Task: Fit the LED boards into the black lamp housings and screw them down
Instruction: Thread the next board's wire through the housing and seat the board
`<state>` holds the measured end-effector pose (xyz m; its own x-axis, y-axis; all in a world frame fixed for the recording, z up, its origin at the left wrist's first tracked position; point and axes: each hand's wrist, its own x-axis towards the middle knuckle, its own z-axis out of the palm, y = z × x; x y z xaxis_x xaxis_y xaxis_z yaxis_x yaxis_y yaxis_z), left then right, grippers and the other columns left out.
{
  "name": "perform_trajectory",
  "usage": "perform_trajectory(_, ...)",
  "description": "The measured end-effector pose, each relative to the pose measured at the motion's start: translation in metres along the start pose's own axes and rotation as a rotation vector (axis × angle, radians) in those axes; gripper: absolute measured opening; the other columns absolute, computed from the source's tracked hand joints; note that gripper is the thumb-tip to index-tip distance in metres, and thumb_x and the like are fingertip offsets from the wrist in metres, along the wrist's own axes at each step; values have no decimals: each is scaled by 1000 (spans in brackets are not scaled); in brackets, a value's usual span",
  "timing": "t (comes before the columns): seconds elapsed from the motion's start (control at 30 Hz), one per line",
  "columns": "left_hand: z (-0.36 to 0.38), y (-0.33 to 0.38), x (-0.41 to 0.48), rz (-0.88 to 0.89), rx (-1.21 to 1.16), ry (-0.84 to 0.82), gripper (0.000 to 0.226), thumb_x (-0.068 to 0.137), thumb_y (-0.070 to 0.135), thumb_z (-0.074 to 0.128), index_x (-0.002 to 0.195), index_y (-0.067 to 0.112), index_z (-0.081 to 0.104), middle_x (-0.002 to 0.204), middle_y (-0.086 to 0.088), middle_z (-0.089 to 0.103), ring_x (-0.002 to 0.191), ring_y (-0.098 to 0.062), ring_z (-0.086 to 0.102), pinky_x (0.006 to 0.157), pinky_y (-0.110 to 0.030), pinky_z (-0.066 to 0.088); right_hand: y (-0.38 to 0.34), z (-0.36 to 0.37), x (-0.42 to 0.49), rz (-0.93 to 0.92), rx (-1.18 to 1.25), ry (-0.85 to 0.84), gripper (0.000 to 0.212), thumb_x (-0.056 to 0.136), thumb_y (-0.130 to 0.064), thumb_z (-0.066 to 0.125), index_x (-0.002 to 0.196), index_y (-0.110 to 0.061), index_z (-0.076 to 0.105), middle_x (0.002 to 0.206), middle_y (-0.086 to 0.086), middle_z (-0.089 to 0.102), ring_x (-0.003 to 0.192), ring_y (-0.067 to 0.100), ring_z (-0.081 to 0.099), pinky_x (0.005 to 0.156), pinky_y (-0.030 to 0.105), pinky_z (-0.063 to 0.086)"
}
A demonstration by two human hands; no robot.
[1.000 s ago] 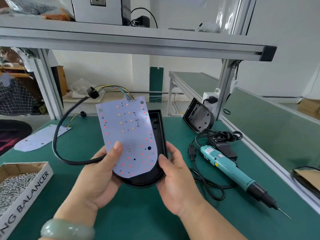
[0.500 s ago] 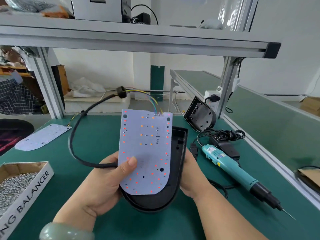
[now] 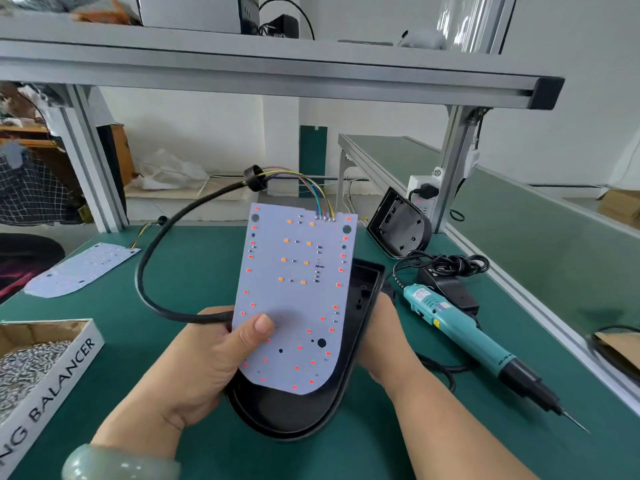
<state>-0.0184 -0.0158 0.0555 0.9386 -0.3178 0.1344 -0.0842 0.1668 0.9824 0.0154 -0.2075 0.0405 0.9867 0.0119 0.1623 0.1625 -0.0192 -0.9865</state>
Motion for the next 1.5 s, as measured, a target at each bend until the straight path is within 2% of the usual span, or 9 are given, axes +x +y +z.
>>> perform_trajectory(0.1,1,3,-2,-9,-33,-8,56,55,49,86,99,16,76,103,-15,73,90,-26,72,68,-25,56,4,-2,5,102,62,-12,29,75,-1,62,54,-19,70,56,-10,66,57,11,59,61,24,50)
perform_trajectory(0.27,3,4,-2,-48,-48,98,84,26,74,83,81,10,78,84,-14,75,71,-21,72,58,-24,55,14,-9,10,15,-366,68,25,91,6,51,83,-16,61,66,-15,57,64,5,52,61,17,45)
perform_trajectory(0.47,-20,12,-5,47,-73,288,80,20,81,78,66,14,76,63,-8,71,52,-16,66,49,-22,54,16,-30,17,201,-71,308,52,78,-50,71,54,-15,40,53,-8,37,48,8,30,49,20,27)
perform_trajectory(0.63,-47,14,-3,55,-184,408,73,25,80,78,66,20,75,65,-1,71,60,-13,69,61,-33,59,26,-39,18,40,-424,596,30,73,7,59,65,-11,36,72,7,39,58,19,30,49,26,24)
perform_trajectory(0.8,-38,5,-3,-49,-157,337,36,67,47,65,68,13,77,66,-11,72,51,-17,67,49,-27,55,17,-26,6,-146,-545,347,55,78,18,39,115,-21,47,133,-14,38,116,-7,42,93,7,27)
perform_trajectory(0.87,-24,0,-2,-99,-111,263,30,68,37,71,66,7,76,64,-17,70,48,-21,65,46,-25,52,5,-17,0,-287,-410,181,53,83,15,40,111,-28,54,123,-16,54,106,-14,51,100,14,39)
perform_trajectory(1.0,-1,-4,2,-118,-106,117,21,73,27,71,70,7,76,67,-17,71,50,-21,66,46,-23,52,3,-2,-11,-232,-59,-146,25,95,-2,47,94,-8,71,94,3,73,93,22,66,87,32,52)
perform_trajectory(1.27,5,-2,5,-33,-97,164,65,40,72,80,64,12,75,62,-10,70,47,-15,64,45,-18,49,-3,-5,-5,20,360,-171,26,94,-37,55,88,-22,75,91,3,69,83,18,57,76,29,44)
perform_trajectory(1.5,1,0,2,47,-23,232,72,35,85,72,58,16,74,55,-4,68,43,-11,61,43,-14,46,-9,-26,-4,-68,358,-283,13,81,-3,66,87,-7,77,86,13,74,82,18,69,81,28,55)
